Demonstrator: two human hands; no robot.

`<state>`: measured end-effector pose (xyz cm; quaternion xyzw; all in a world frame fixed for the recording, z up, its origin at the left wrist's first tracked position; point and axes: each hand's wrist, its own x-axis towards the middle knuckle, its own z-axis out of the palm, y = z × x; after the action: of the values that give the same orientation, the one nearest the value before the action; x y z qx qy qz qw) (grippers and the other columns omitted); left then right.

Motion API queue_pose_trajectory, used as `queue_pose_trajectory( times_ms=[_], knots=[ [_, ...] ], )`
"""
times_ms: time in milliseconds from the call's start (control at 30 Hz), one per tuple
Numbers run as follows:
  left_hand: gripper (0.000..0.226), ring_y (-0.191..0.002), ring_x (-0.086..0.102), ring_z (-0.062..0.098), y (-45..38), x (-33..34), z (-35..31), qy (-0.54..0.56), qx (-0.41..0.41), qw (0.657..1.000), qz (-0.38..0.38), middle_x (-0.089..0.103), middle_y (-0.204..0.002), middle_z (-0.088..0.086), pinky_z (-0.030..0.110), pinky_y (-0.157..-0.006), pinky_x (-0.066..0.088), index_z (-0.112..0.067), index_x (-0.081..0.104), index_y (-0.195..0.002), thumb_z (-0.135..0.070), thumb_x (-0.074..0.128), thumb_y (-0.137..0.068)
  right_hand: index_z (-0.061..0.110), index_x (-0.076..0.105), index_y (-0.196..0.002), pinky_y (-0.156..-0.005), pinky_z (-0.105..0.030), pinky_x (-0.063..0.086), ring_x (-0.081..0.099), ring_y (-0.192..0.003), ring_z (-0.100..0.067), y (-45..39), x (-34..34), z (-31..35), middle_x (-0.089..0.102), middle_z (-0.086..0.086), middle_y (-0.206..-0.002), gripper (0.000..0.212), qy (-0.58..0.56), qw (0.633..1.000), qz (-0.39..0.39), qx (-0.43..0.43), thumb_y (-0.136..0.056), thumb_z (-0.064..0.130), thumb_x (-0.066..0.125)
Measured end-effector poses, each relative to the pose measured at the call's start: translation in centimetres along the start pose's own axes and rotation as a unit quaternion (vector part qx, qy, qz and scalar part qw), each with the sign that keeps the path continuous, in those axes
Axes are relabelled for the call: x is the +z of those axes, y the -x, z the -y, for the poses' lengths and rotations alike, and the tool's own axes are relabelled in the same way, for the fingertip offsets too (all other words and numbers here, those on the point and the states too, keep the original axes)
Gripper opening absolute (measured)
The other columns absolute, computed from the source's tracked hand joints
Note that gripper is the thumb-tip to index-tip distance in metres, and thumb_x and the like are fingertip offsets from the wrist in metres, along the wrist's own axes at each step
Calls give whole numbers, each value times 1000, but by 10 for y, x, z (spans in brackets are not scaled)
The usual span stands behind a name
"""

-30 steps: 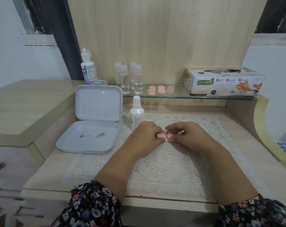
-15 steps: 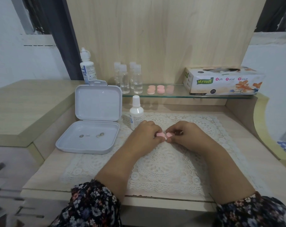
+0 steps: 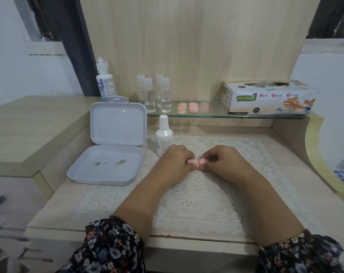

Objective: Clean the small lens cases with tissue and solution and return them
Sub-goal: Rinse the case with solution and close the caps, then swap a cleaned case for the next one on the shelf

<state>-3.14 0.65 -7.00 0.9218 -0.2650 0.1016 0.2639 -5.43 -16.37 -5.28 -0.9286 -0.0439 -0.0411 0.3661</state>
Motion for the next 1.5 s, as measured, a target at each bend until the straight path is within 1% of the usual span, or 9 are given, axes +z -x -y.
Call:
queue_pose_trajectory(
  times_ms=[133, 533, 767, 867, 1000, 1100, 1167, 1333, 1500],
  knots=[
    [23, -101, 44, 18, -1, 0, 1, 15, 7, 1000, 15, 58, -102, 3, 33, -92, 38, -9, 68, -107, -21, 63, -89, 21, 75, -93, -73, -23, 49, 59, -83, -6, -1, 1, -2, 65, 7, -91, 18, 3, 1000, 3, -8, -76, 24, 81],
    [27, -105, 41, 18, 2, 5, 2, -3, -9, 1000, -7, 53, -106, 1, 29, -93, 35, -13, 63, -118, -24, 57, -93, 25, 74, -96, -67, -15, 44, 58, -78, -2, 1, -3, -6, 65, 12, -88, 18, 4, 1000, 18, -21, -79, 21, 76],
    [27, -102, 48, 18, 4, 1, 2, 18, -18, 999, -23, 60, -104, 5, 34, -91, 41, -8, 67, -111, -24, 63, -89, 25, 72, -94, -64, -13, 44, 60, -77, 0, 3, -4, -9, 66, 12, -87, 13, -15, 1000, 12, -13, -82, 21, 73],
    [23, -93, 52, 16, 5, -2, 3, 45, -32, 998, -31, 61, -97, 1, 34, -84, 45, -12, 68, -106, -25, 66, -86, 24, 71, -90, -61, -17, 48, 62, -77, -4, 3, -3, -8, 67, 9, -85, 9, -20, 1000, -1, -9, -82, 25, 73],
    [16, -90, 53, 16, 7, -2, 4, 40, -34, 997, -49, 61, -93, -2, 31, -80, 44, -15, 68, -102, -22, 62, -89, 22, 68, -88, -58, -19, 46, 61, -73, -9, 3, -2, -8, 66, 5, -82, 6, -25, 999, -42, -3, -82, 23, 69],
    [22, -98, 55, 15, 7, -2, 5, 31, -38, 996, -74, 65, -104, 0, 30, -88, 44, -13, 68, -111, -20, 56, -94, 22, 65, -86, -60, -22, 45, 60, -76, -10, 3, 1, -8, 63, 3, -86, 5, -26, 996, -90, 4, -81, 22, 67],
    [21, -98, 56, 16, 8, -2, 6, 28, -46, 995, -83, 66, -103, 0, 33, -89, 46, -12, 69, -107, -19, 54, -95, 22, 63, -85, -62, -25, 44, 56, -77, -10, 3, 3, -6, 58, 5, -89, 5, -20, 993, -118, 7, -81, 24, 66],
    [18, -93, 58, 15, 10, -3, 6, 32, -56, 994, -91, 67, -96, -1, 34, -85, 48, -12, 70, -100, -18, 54, -94, 24, 62, -91, -58, -27, 34, 51, -81, -10, 0, -1, 0, 54, 11, -91, 14, 33, 980, -198, 3, -83, 36, 62],
    [20, -93, 57, 14, 9, -3, 7, 27, -59, 994, -84, 66, -98, -3, 33, -85, 48, -13, 70, -102, -19, 52, -95, 19, 65, -98, -63, -30, 39, 55, -87, -17, -14, -20, 17, 59, 4, -95, 23, 64, 958, -279, 5, -87, 38, 59]
  ],
)
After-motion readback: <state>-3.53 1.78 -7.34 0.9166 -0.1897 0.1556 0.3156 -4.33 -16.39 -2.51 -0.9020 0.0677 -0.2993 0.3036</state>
